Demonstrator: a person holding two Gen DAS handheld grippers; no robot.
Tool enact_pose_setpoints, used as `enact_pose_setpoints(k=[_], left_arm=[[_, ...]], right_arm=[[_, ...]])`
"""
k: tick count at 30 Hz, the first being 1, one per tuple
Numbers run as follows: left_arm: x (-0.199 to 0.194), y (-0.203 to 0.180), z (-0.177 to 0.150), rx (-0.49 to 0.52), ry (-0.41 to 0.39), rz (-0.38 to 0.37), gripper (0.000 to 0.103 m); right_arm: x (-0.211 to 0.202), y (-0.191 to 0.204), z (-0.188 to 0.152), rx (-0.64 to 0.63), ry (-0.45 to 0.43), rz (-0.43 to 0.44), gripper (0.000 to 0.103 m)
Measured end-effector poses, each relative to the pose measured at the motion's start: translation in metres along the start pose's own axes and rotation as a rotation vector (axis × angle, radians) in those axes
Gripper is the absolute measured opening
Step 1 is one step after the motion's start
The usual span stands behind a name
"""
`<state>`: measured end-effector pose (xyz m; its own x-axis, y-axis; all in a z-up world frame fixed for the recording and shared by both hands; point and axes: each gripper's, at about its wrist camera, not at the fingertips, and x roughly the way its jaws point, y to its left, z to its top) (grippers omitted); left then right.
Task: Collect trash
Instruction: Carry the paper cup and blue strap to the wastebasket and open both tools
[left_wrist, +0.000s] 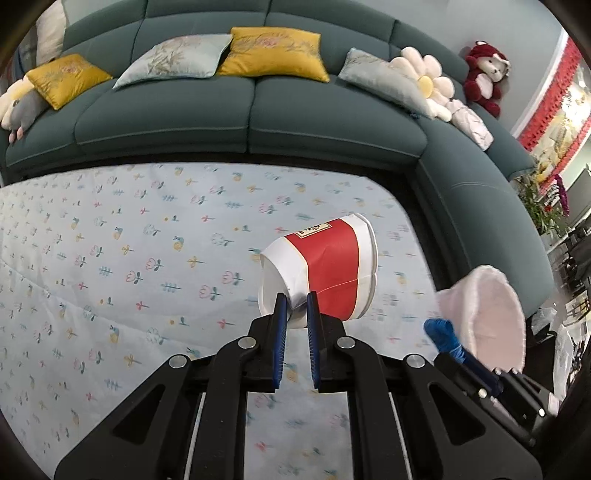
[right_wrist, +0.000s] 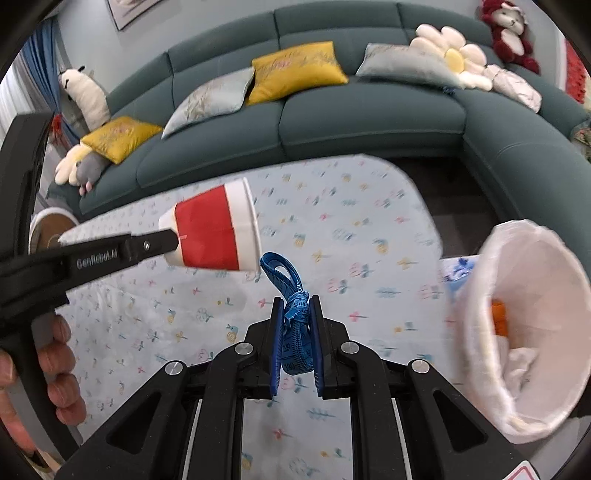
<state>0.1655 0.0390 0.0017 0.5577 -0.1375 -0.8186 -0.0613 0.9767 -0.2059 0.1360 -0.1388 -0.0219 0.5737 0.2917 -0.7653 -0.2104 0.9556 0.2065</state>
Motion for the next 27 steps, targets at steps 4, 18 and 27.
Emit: enact_pose_setpoints(k=[4,18,27], left_arm=[[-0.024,-0.026,-0.004,0.024,-0.022,-0.021,0.01],[-0.077,-0.125,-0.022,0.132,-0.075,-0.098,0.011],[-0.079,-0.173,-0.036,0.195,-0.068,-0.12,0.011]], right_arm=[[-0.036,-0.015,0.003,0.011,-0.05,-0.024,0.013],[-0.126,-0.075,0.001,0.07,-0.177,-0.092,0.013],[-0.152,-0.112,-0.005,0.117,-0.212,-0.12,0.013]])
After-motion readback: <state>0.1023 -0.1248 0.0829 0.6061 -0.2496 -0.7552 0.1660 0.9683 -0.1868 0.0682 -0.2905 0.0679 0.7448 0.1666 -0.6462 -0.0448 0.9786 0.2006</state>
